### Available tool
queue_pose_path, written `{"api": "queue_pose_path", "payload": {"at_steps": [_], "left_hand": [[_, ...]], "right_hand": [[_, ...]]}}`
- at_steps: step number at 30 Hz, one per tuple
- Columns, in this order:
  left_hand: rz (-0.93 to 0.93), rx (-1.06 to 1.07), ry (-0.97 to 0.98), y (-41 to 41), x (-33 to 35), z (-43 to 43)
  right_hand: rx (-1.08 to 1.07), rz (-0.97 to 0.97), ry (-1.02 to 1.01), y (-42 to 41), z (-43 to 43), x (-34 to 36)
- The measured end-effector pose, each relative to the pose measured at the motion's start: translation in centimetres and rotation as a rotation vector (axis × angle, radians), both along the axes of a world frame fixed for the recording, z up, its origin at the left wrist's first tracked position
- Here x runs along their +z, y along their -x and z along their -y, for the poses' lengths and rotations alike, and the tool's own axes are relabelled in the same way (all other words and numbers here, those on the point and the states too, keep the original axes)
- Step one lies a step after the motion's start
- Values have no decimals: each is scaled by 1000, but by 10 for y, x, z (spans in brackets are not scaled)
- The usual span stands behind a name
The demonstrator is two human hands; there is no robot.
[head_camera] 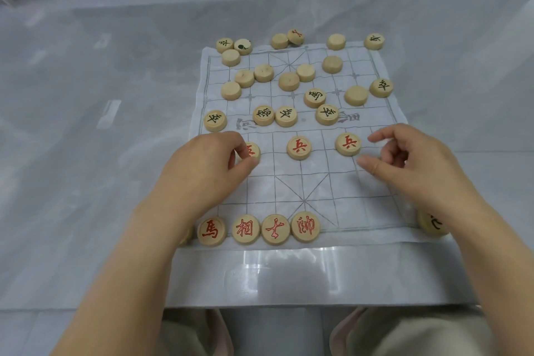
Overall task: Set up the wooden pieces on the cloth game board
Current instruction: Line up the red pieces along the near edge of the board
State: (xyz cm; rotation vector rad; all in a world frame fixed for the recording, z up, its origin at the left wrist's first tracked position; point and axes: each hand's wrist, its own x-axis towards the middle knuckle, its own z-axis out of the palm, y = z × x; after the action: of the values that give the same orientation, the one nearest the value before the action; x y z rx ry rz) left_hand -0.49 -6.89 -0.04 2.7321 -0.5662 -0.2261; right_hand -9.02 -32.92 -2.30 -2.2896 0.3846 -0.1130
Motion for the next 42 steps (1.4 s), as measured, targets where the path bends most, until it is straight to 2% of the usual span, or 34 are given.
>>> {"api": "queue_pose_path", "payload": {"at_steps": [2, 5, 11, 14, 16, 18, 19, 21, 23, 25, 28, 30, 35, 39, 42], "left_hand": [[7, -5, 15, 2, 2, 3], [19, -11, 39, 3, 4, 7], [60, 14, 25, -4, 7, 10], [78, 25, 8, -5, 8, 10], [86, 20, -2, -5, 8, 10], [89, 13, -8, -3, 8, 11], [91, 7, -8, -2, 8, 12], [93, -17, -1, 1, 9, 14], [96, -64, 14, 4, 10, 18], [97, -103, 40, 8, 13, 22], [109, -144, 90, 12, 16, 26], [114, -191, 121, 15, 19, 28], [106, -290, 218, 21, 20, 34], [145, -326, 291, 25, 18, 38], [117, -376, 315, 26, 15, 41]], "right_hand": [[-19, 23, 52, -19, 7, 4], [-19, 23, 276, -64, 29, 3], [130, -149, 748, -128, 39, -14], [164, -226, 801, -134, 32, -20], [149, -213, 790, -130, 30, -16], [140, -108, 704, -119, 25, -6], [142, -45, 596, -111, 21, 2], [168, 17, 211, -88, 5, 16], [260, -2, -280, -57, -15, 24], [328, -20, -677, -29, -28, 26], [338, -14, -1080, -4, -35, 20], [332, -14, -1170, 2, -35, 18], [343, 9, -1142, 7, -35, 15], [422, 30, -925, 7, -35, 10], [377, 14, -887, 5, -35, 7]]}}
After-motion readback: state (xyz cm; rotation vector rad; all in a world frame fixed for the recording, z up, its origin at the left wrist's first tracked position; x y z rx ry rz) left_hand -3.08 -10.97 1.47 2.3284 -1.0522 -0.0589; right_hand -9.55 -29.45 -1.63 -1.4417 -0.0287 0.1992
